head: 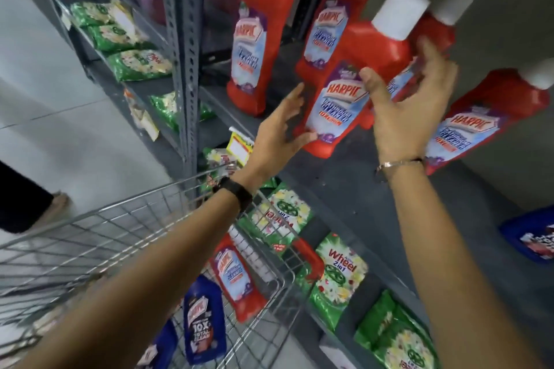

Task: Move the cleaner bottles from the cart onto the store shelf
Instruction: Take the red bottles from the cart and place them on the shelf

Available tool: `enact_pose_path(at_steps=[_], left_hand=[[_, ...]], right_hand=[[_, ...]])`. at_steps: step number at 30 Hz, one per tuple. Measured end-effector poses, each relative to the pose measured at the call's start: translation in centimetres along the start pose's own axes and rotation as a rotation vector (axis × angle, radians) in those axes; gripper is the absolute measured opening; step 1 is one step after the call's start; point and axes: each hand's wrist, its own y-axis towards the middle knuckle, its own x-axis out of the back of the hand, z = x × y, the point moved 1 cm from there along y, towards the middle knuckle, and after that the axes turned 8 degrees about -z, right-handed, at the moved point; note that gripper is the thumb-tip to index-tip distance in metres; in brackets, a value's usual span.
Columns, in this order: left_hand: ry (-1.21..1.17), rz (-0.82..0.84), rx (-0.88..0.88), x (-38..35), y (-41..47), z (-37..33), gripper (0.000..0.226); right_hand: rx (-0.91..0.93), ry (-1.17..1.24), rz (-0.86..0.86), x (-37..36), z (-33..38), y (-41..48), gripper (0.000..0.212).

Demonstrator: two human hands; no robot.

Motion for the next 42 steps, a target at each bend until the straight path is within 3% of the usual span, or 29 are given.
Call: enact_pose_path(at_steps=[2, 4, 6, 9, 11, 13, 16, 19, 22, 26, 32, 38, 42], left_hand=[[-0.082, -0.168, 0.037, 2.1, -3.5, 1.4, 0.062], [-0.166, -0.318, 0.203, 4.3, -8.4, 4.1, 0.05], [-0.126, -0.389, 0.408, 6.5, -13.1, 8.0, 0.04], [-0.055, -0.355, 0.708, 9.1, -19.4, 13.6, 0.038], [-0.028, -0.305, 0.825, 10.3, -21.8, 16.2, 0.039], [0.066, -0.293, 0.897, 11.0, -23.1, 18.6, 0.041], [0.257, -0.407, 0.96, 11.4, -23.3, 21.7, 0.05], [0.188, -0.442, 0.98, 11.2, -21.8, 24.1, 0.057], [0.252, -0.186, 0.986, 10.4, -20.7, 26.3, 0.062], [0.319, 0.084, 1.036, 9.4, -20.7, 28.3, 0.048], [0.38, 0.061, 0.872, 9.5, -20.1, 27.4, 0.059], [-0.027, -0.034, 0.841, 10.6, -17.2, 22.0, 0.065], [-0.108, -0.026, 0.679, 11.1, -15.0, 17.5, 0.066]], right_hand=[[0.034, 0.103, -0.21, 0.3, 0.1, -3.5, 0.049], [0.036, 0.199, -0.227, 0.1, 0.0, -8.9, 0.029], [-0.097, 0.194, 0.037, -2.0, -1.6, -15.3, 0.029], [-0.568, 0.034, 0.567, -5.6, -6.9, -24.3, 0.042], [-0.79, -0.155, 0.873, -7.6, -11.1, -28.8, 0.046], [-0.851, -0.284, 1.024, -8.6, -14.8, -32.3, 0.05], [-0.866, -0.432, 1.138, -8.7, -19.2, -35.8, 0.056], [-0.97, -0.509, 1.254, -7.9, -22.0, -37.9, 0.054], [-1.108, -0.447, 1.289, -7.1, -23.1, -38.5, 0.038], [-1.141, -0.378, 1.322, -7.0, -23.6, -38.3, 0.028], [-1.176, -0.329, 1.161, -6.3, -22.6, -37.6, 0.029], [-1.11, -0.259, 1.024, -6.4, -19.8, -35.6, 0.046], [-1.029, -0.178, 0.962, -6.3, -17.2, -33.5, 0.047]])
